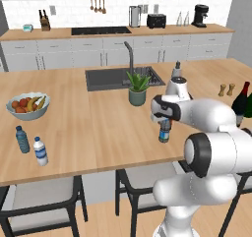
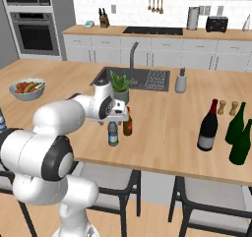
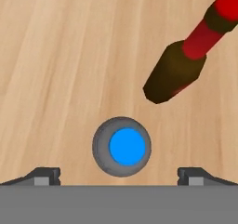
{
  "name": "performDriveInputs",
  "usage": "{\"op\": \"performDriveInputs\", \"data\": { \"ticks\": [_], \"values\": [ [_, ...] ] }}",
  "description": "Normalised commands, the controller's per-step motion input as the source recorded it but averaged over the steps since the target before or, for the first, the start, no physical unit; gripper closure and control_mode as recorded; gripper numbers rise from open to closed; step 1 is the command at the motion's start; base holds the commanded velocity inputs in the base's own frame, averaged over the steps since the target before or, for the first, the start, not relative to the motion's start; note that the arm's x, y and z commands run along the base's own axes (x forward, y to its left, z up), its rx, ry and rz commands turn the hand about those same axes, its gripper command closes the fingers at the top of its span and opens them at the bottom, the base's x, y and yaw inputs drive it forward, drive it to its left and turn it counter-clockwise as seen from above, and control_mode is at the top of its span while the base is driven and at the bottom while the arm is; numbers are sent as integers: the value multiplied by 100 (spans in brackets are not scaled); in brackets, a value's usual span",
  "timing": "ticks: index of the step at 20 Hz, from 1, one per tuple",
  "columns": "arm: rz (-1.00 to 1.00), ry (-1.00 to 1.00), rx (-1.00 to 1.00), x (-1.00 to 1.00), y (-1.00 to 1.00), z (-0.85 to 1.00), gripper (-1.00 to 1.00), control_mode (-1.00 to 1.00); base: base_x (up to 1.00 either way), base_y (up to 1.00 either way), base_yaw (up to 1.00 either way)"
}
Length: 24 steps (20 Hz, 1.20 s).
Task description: Move the plastic bottles in the middle to the plastics group, and the glass bottles in the middle to the glass group.
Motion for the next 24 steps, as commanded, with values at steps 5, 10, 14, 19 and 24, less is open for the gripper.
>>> {"op": "performDriveInputs", "data": {
  "ticks": [5, 10, 14, 19, 24],
  "values": [
    [0, 0, 0, 19, 0, -18, -100, -100, 0, 0, 0],
    [0, 0, 0, 11, 0, -14, -100, -100, 0, 0, 0],
    [0, 0, 0, 4, 0, -11, -100, -100, 0, 0, 0],
    [0, 0, 0, 0, 0, -2, 100, -100, 0, 0, 0],
    [0, 0, 0, -2, 0, 0, 100, -100, 0, 0, 0]
  ]
}}
